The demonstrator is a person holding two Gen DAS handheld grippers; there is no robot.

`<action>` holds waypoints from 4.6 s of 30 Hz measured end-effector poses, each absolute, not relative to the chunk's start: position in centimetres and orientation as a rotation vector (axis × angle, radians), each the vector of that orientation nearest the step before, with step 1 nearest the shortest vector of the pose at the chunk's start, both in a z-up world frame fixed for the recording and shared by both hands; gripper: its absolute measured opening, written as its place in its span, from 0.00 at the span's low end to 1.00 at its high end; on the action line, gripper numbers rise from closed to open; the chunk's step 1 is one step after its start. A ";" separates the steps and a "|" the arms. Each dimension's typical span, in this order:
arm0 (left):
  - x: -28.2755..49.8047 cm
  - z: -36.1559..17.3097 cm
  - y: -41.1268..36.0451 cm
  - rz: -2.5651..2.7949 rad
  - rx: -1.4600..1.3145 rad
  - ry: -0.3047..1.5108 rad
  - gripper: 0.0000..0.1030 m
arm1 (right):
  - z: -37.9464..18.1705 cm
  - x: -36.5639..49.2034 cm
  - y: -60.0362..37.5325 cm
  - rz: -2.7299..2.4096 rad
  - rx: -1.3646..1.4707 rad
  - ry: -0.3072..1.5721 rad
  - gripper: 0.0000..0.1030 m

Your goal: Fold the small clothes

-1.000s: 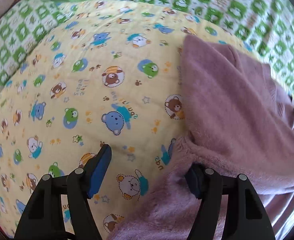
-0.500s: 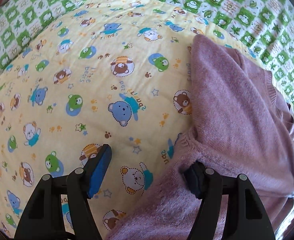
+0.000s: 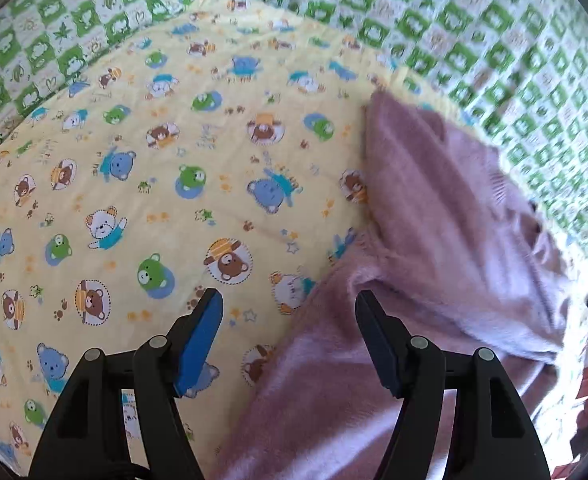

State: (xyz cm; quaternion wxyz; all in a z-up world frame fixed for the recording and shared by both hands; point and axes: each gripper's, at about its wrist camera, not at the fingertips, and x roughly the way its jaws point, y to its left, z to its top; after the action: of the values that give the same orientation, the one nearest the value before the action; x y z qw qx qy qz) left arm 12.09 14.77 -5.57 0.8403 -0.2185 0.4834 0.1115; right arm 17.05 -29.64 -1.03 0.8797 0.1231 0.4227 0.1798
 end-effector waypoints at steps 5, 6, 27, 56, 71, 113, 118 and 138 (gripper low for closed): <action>13.6 -5.2 13.5 0.202 -0.462 1.018 0.71 | 0.4 22.1 -17.6 0.678 0.189 0.902 0.37; 14.1 -5.4 13.3 0.196 -0.461 1.022 0.72 | 0.4 23.2 -14.9 0.723 0.163 0.903 0.40; 19.0 -9.8 15.5 0.098 -0.510 1.041 0.05 | -6.0 34.0 5.8 1.006 0.109 1.022 0.05; 6.4 -7.4 14.1 0.006 -0.488 1.166 0.48 | -6.0 11.4 -23.0 0.515 0.357 1.066 0.55; -0.7 -7.6 11.9 -0.083 -0.421 1.239 0.71 | -7.2 -3.0 -34.9 0.209 0.530 1.040 0.55; -11.8 -7.9 11.4 -0.316 -0.460 1.227 0.10 | -9.2 -13.7 -33.9 0.482 0.855 0.974 0.08; -11.5 -9.4 11.5 -0.305 -0.435 1.278 0.11 | -9.0 -13.9 -35.0 0.446 0.780 1.001 0.08; -10.1 -9.7 10.8 -0.331 -0.465 1.295 0.11 | -13.0 -15.4 -34.4 0.392 0.841 1.115 0.21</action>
State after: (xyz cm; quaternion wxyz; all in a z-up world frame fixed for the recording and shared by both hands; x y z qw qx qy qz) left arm -10.08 10.78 -9.73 0.7600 -0.2134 0.5947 -0.1520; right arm -15.35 -34.37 -12.98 0.7484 0.3845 0.5098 0.1794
